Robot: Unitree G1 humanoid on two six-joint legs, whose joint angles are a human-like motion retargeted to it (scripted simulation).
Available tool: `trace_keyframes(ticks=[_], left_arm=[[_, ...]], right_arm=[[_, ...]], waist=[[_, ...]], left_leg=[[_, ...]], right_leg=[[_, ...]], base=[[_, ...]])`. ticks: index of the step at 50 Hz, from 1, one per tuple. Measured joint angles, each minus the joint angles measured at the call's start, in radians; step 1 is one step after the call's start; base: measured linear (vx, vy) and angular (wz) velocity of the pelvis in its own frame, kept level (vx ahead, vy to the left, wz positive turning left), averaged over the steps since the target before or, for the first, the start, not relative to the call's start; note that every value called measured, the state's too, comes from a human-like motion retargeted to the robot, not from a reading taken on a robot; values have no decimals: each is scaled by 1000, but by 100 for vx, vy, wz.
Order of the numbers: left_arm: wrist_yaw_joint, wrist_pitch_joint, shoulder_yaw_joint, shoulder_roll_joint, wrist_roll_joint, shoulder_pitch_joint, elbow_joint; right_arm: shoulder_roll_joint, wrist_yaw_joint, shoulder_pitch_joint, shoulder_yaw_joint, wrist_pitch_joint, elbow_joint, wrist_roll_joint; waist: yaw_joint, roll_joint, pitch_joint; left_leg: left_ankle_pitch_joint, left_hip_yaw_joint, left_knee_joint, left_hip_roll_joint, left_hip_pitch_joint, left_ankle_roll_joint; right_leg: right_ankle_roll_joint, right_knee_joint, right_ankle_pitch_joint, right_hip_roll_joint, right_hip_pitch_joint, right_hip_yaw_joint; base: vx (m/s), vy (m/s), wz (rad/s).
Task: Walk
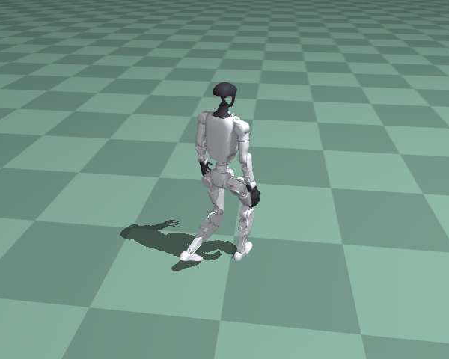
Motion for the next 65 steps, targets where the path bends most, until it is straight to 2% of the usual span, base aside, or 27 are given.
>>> trace_keyframes(ticks=[2, 7, 11, 17, 20, 22, 25, 30, 32, 35, 38, 40, 44, 47, 50, 56, 65], left_arm=[[-10, 0, -14, -7, 0, 0, -24], [-8, 2, -17, -11, -11, -22, -93], [-5, 3, -11, -16, -16, -28, -109], [-34, 17, -6, -38, -17, -9, -39], [-44, 29, 4, -49, -29, 17, 0], [-50, 36, 15, -52, -48, 32, 27], [-56, 43, 32, -50, -82, 57, 64], [-70, 48, 33, -38, -107, 82, 69], [-70, 46, 19, -30, -94, 80, 43], [-65, 47, -12, -14, -67, 58, -12], [-62, 44, -45, 0, -35, 33, -74], [-63, 39, -68, 10, -17, 12, -113], [-80, 25, -123, 39, 6, -36, -167], [-101, 16, -160, 62, 17, -75, -186], [-117, 8, -185, 75, 29, -94, -198], [-139, 10, -194, 107, 41, -117, -195], [-128, 26, -164, 152, 57, -119, -85]], right_arm=[[-5, 10, -4, 19, -4, -28, -5], [-26, 16, -56, 42, -11, -102, -4], [-43, 8, -114, 48, -22, -162, 11], [-55, 20, -165, 64, -39, -233, 29], [-49, 30, -171, 68, -40, -248, 38], [-39, 37, -167, 66, -38, -248, 49], [-19, 56, -149, 57, -32, -232, 68], [2, 98, -106, 36, -17, -191, 113], [0, 105, -95, 27, -12, -180, 124], [-10, 107, -89, 12, -6, -167, 123], [-25, 99, -75, 13, -3, -166, 102], [-33, 96, -67, 15, -1, -168, 85], [-33, 98, -56, 27, 4, -165, 64], [-23, 114, -53, 35, 8, -165, 55], [-10, 130, -42, 48, 9, -177, 47], [3, 156, -46, 60, 4, -217, 34], [-1, 125, -70, 51, -23, -242, 64]], waist=[[15, 7, -4], [66, -9, -2], [90, -41, 10], [89, -79, -15], [95, -92, -40], [102, -114, -50], [112, -158, -59], [105, -229, -48], [101, -237, -46], [94, -230, -41], [82, -204, -36], [74, -186, -34], [61, -168, -45], [69, -176, -56], [92, -199, -61], [154, -241, -42], [182, -272, -23]], left_leg=[[12, 52, 149, 62, -93, 21], [-110, 146, 262, 132, -328, 108], [-145, 212, 63, 106, -438, 124], [-36, 278, -449, 24, -476, 68], [-13, 297, -514, 12, -488, 71], [8, 309, -483, -4, -477, 94], [18, 317, -378, -38, -458, 145], [-37, 290, -285, -149, -391, 230], [-54, 266, -279, -181, -365, 241], [-62, 209, -313, -220, -315, 232], [-63, 126, -362, -244, -254, 203], [-57, 58, -401, -256, -216, 179], [-28, -97, -492, -279, -165, 133], [4, -211, -566, -295, -141, 105], [15, -289, -589, -318, -141, 85], [55, -315, -664, -297, -152, 58], [74, -108, -698, -220, -222, 68]], right_leg=[[-25, -3, -33, 10, 38, -15], [-50, -71, -97, -2, 161, -39], [-47, -149, -138, -29, 278, -38], [-45, -220, -198, -64, 406, -48], [-47, -173, -243, -66, 433, -49], [-41, -122, -261, -83, 453, -40], [-7, 4, -255, -115, 476, -24], [127, 365, -86, -166, 417, 13], [144, 488, -73, -188, 358, 13], [113, 574, -137, -227, 266, 13], [59, 517, -232, -246, 198, 41], [36, 432, -278, -226, 166, 90], [37, 247, -296, -131, 144, 267], [46, 147, -280, -74, 160, 393], [45, 119, -288, -60, 176, 435], [20, 60, -298, -124, 186, 287], [1, 0, -277, -197, 154, 66]], base=[[51, -14, 40], [52, -12, 43], [57, -6, 37], [58, 0, 34], [58, 4, 21], [58, 5, 25], [57, 6, 42], [50, 6, 96], [46, 3, 125], [43, 0, 148], [38, -6, 181], [32, -11, 211], [24, -15, 237], [14, -19, 247], [7, -22, 235], [-2, -21, 209], [-7, -11, 157]])
